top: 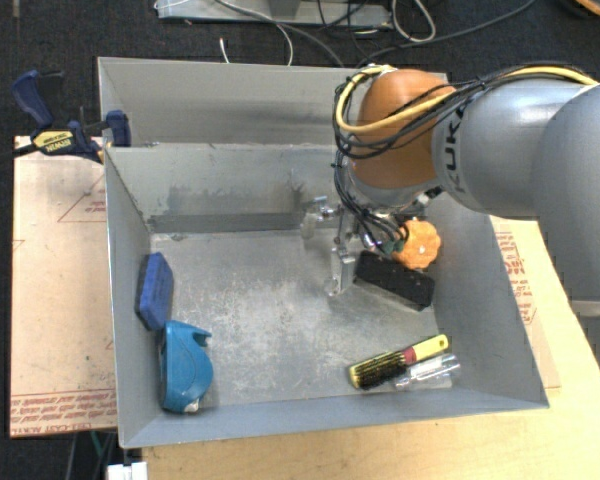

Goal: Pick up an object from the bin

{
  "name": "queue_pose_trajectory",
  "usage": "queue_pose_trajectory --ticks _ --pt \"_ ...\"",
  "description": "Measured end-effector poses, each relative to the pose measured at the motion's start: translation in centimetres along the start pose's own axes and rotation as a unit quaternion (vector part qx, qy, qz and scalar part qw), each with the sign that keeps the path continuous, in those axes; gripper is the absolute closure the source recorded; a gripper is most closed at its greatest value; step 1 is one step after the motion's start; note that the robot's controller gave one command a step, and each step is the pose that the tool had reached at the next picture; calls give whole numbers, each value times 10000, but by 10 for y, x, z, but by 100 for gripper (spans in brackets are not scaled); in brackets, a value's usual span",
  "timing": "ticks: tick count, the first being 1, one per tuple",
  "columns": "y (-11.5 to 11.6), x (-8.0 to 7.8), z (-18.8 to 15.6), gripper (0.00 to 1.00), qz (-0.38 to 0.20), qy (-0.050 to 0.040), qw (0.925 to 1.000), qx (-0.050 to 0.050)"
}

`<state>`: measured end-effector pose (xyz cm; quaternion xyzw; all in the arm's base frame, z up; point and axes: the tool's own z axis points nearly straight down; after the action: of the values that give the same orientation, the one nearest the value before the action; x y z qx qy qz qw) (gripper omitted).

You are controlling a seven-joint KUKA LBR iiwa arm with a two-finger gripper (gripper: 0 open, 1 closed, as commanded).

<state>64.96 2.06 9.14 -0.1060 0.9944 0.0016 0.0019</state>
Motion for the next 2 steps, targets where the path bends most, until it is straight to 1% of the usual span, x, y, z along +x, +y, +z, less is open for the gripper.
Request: queue_pose_trajectory --ticks 1,2 --pt "-62 24 -8 0 -763 8 9971 9" --pt "-110 37 21 0 -573 -31 9984 -8"
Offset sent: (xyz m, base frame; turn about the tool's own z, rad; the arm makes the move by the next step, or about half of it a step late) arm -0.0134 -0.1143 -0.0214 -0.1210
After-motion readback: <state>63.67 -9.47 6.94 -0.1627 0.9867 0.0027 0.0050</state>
